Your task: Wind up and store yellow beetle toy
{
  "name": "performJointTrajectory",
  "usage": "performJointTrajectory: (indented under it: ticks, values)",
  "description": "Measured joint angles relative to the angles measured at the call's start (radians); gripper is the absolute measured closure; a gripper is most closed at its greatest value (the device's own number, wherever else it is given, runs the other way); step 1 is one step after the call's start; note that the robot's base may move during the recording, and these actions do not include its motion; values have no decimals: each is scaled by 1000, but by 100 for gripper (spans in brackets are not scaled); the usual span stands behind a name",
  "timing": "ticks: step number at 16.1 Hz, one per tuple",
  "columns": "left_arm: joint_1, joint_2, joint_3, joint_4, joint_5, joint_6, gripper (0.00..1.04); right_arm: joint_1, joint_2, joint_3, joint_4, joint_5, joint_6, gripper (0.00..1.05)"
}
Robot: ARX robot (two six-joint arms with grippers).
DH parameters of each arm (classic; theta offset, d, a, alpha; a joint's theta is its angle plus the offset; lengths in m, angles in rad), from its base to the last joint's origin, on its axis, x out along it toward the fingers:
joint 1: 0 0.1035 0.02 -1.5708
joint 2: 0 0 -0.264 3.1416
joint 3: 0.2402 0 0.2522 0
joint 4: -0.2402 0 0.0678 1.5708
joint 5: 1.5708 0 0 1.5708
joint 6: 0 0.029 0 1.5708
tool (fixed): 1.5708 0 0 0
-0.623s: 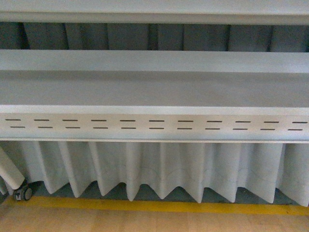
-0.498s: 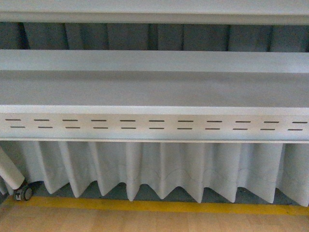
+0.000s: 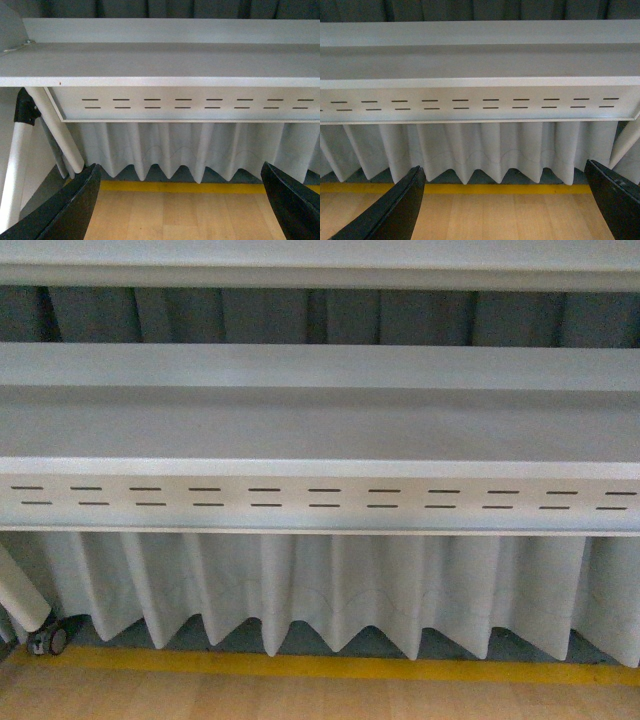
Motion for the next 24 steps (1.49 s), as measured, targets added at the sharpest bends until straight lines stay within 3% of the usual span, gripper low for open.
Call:
performJointTrajectory:
  ticks: [24]
  values:
    - [0, 0, 0, -2, 1, 0, 7, 0, 0, 0, -2, 0, 0, 7]
